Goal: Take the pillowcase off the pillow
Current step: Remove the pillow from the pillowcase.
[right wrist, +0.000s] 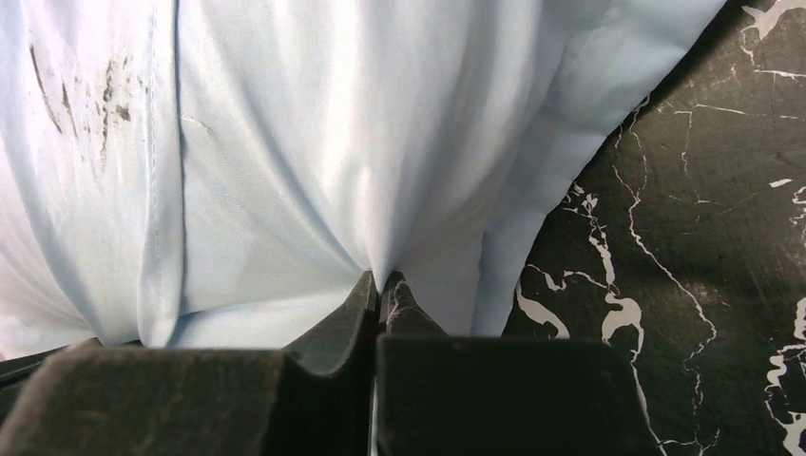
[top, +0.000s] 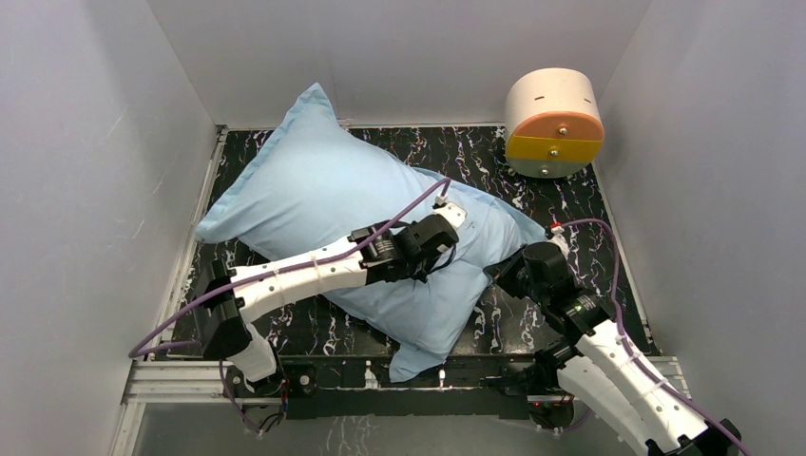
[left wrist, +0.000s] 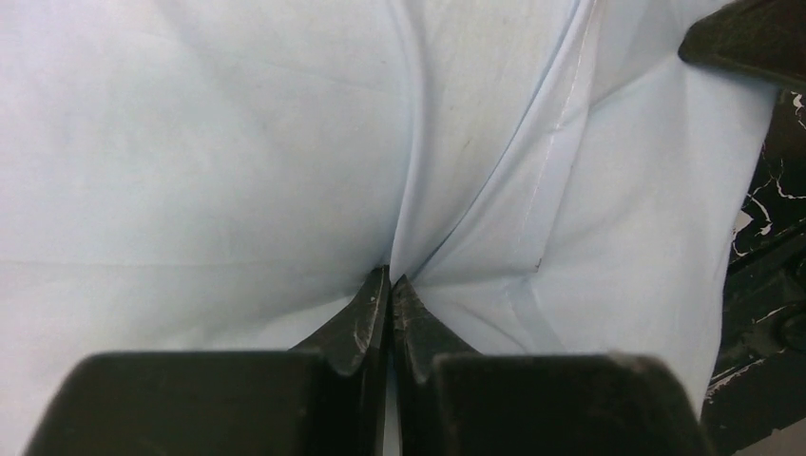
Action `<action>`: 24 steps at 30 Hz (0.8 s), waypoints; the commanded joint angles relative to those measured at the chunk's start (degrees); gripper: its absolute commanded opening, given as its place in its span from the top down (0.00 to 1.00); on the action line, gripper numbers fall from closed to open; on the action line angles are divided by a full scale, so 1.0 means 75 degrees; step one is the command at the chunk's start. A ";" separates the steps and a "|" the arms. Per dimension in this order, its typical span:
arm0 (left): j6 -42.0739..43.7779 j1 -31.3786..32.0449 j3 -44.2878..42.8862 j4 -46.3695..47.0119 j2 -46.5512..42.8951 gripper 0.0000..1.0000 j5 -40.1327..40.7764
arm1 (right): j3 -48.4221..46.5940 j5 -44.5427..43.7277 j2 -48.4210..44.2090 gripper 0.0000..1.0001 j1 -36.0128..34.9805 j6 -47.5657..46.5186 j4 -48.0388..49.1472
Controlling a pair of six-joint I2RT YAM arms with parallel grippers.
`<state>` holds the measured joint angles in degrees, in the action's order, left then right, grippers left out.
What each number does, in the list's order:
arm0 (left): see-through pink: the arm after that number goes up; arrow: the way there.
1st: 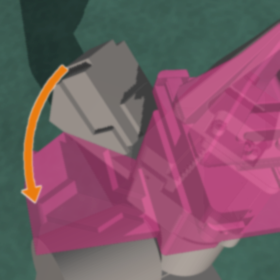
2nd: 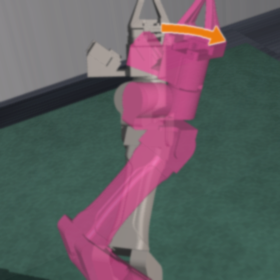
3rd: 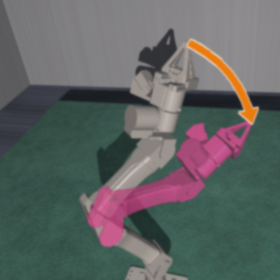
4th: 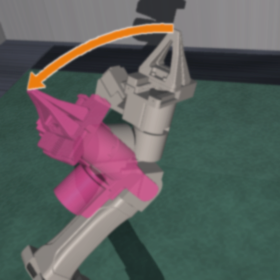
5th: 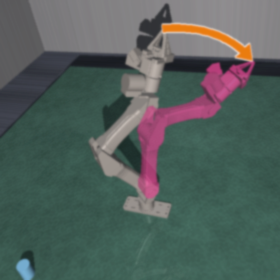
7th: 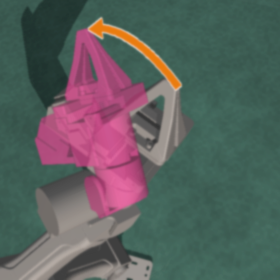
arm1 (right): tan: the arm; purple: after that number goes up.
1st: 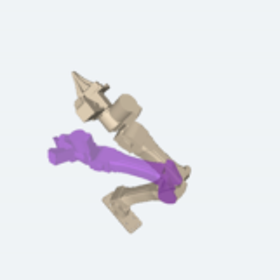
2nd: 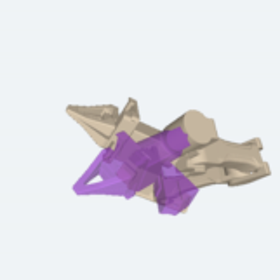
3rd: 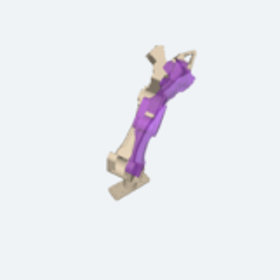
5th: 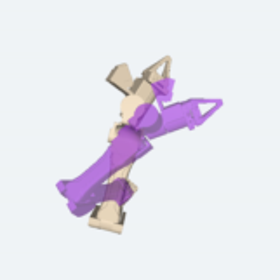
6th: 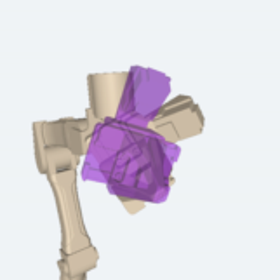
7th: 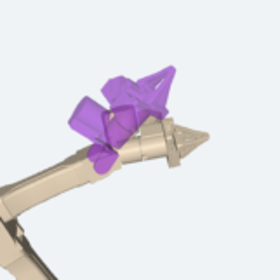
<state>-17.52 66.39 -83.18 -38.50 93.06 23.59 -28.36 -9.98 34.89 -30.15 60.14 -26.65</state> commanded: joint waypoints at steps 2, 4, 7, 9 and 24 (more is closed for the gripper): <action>0.0380 -0.0624 0.0314 -0.0786 -0.0807 1.00 0.0693 | -0.0036 -0.1386 -0.0497 1.00 0.0042 0.0418 -0.0540; 0.0375 -0.0879 0.0265 -0.0804 -0.1005 1.00 0.0833 | -0.0016 -0.1561 -0.0721 1.00 0.0043 0.0410 -0.0639; 0.0338 -0.1356 0.0360 -0.0616 -0.1402 1.00 0.0639 | -0.0103 -0.1711 -0.0853 1.00 0.0041 0.0430 -0.1005; 0.0271 -0.1509 0.0444 -0.0491 -0.1600 1.00 0.0452 | -0.0110 -0.1578 -0.0834 1.00 0.0041 0.0352 -0.0979; 0.1030 -0.0424 -0.1102 0.0058 -0.0209 0.13 -0.2005 | -0.2101 -0.0364 0.0602 0.43 0.0042 -0.1242 -0.0985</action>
<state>-12.73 60.20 -86.41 -36.82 87.72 8.03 -36.27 -13.08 39.09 -30.15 56.07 -31.83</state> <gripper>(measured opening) 0.854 0.467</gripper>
